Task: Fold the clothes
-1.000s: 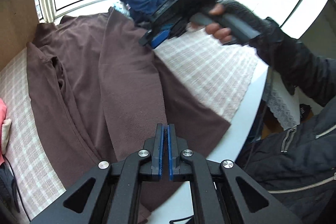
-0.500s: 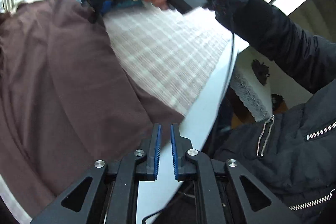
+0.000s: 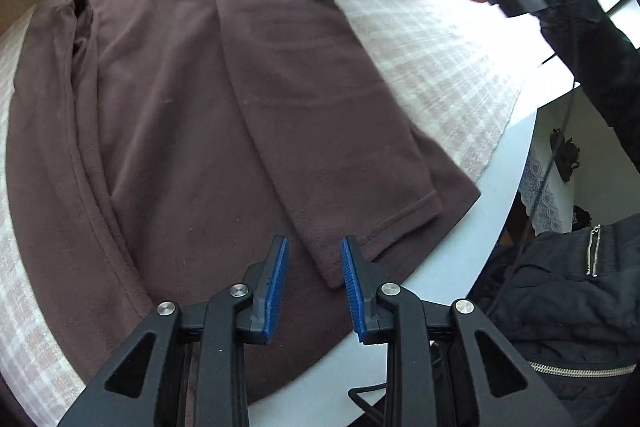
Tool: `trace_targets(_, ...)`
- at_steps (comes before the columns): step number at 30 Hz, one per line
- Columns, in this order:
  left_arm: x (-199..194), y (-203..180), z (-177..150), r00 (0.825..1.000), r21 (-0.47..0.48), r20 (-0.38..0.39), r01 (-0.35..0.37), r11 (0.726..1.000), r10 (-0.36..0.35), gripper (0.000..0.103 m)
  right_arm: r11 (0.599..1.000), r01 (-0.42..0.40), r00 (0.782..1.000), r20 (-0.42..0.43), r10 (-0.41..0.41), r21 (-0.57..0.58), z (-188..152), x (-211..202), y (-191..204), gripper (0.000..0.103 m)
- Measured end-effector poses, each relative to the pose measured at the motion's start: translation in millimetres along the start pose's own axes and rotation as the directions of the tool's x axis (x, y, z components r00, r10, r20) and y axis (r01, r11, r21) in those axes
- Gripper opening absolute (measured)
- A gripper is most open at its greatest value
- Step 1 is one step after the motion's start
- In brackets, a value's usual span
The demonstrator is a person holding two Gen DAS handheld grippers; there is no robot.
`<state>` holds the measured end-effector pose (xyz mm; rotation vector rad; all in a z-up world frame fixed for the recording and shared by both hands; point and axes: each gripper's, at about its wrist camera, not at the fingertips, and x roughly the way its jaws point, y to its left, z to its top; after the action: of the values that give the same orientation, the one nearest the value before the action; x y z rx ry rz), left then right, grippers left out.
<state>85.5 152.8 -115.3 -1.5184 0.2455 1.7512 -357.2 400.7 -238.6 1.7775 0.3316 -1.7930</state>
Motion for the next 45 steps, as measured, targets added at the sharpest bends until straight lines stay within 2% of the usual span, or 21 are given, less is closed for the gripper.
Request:
trace_targets(2,2.5,0.2,-2.1,1.000,-0.006,-0.002,0.006,1.000,-0.006,0.025,0.999,-0.035,0.999,0.024,0.035,0.005,-19.6,-18.3,-0.7,0.030)
trace_targets(4,1.1,0.3,-3.4,1.000,-0.008,0.005,0.005,1.000,-0.005,0.024,0.991,-0.127,0.992,0.025,0.127,0.029,-47.2,-34.3,-0.9,0.031)
trace_targets(6,-0.5,2.3,-4.6,1.000,-0.020,0.005,0.017,1.000,-0.017,0.020,0.968,-0.246,0.969,-0.004,0.247,0.046,-78.6,-39.3,4.4,0.041)
trace_targets(7,-1.1,3.5,-5.4,1.000,-0.025,0.003,0.027,0.999,-0.027,0.013,0.958,-0.283,0.958,-0.027,0.285,0.050,-94.8,-37.2,9.1,0.041)
trace_targets(9,-3.2,5.9,-7.3,0.999,-0.024,0.006,0.033,0.999,-0.033,0.010,0.944,-0.325,0.941,-0.083,0.328,0.050,-120.2,-27.2,26.9,0.041)
trace_targets(12,-8.8,12.4,-9.0,0.998,-0.036,0.007,0.055,0.998,-0.054,0.006,0.915,-0.398,0.902,-0.150,0.404,0.070,-154.9,-14.4,41.9,0.041)
trace_targets(14,-15.5,15.3,-9.6,0.997,-0.036,0.018,0.070,0.997,-0.069,0.005,0.911,-0.402,0.896,-0.168,0.411,0.087,-168.4,-5.3,48.2,0.041)
trace_targets(18,-26.0,19.8,-10.6,0.996,-0.037,0.031,0.087,0.996,-0.086,0.005,0.904,-0.405,0.889,-0.170,0.425,0.138,-171.5,14.9,55.8,0.041)
trace_targets(20,-30.2,19.1,-11.1,0.995,-0.034,0.037,0.097,0.995,-0.096,0.005,0.907,-0.397,0.896,-0.152,0.417,0.142,-173.2,14.3,57.3,0.041)
trace_targets(25,-39.7,13.0,-10.4,0.992,-0.019,0.053,0.118,0.993,-0.117,0.005,0.936,-0.350,0.926,-0.135,0.353,0.040,-174.7,5.4,72.3,0.040)
trace_targets(28,-40.7,-8.3,-5.7,0.992,0.012,0.081,0.097,0.995,-0.097,0.004,0.949,-0.316,0.938,-0.147,0.314,0.006,-176.9,7.6,76.6,0.040)
trace_targets(33,-42.0,-16.1,-15.8,0.995,0.050,0.085,0.052,0.997,-0.056,0.004,0.958,-0.285,0.946,-0.174,0.273,-0.045,-178.0,5.4,81.5,0.040)
trace_targets(35,-32.3,-13.3,-15.8,0.997,0.026,0.059,0.037,0.999,-0.039,0.004,0.959,-0.277,0.945,-0.198,0.259,-0.067,-176.8,4.1,82.9,0.040)
trace_targets(36,-27.2,-10.1,-14.7,0.996,-0.101,0.084,0.007,0.995,0.002,0.005,0.959,-0.274,0.943,-0.219,0.252,-0.077,-175.7,2.7,82.2,0.040)
trace_targets(37,-26.0,-6.3,-14.5,0.996,-0.184,0.090,-0.011,0.983,0.028,0.006,0.959,-0.270,0.943,-0.224,0.246,-0.081,-171.2,-2.8,78.0,0.040)
trace_targets(38,-26.9,-2.4,-14.9,0.997,-0.205,0.076,-0.018,0.979,0.034,0.006,0.961,-0.265,0.944,-0.224,0.241,-0.083,-165.4,-9.9,72.3,0.040)
trace_targets(41,-47.1,-1.2,-18.9,0.993,-0.188,0.087,-0.063,0.980,0.081,0.007,0.963,-0.257,0.959,-0.141,0.244,-0.080,-127.2,-47.4,44.6,0.040)
trace_targets(45,-72.6,-9.0,-9.6,0.976,-0.154,0.129,-0.154,0.976,0.175,0.007,0.982,-0.160,0.984,0.067,0.166,-0.097,-43.0,-92.9,10.0,0.041)
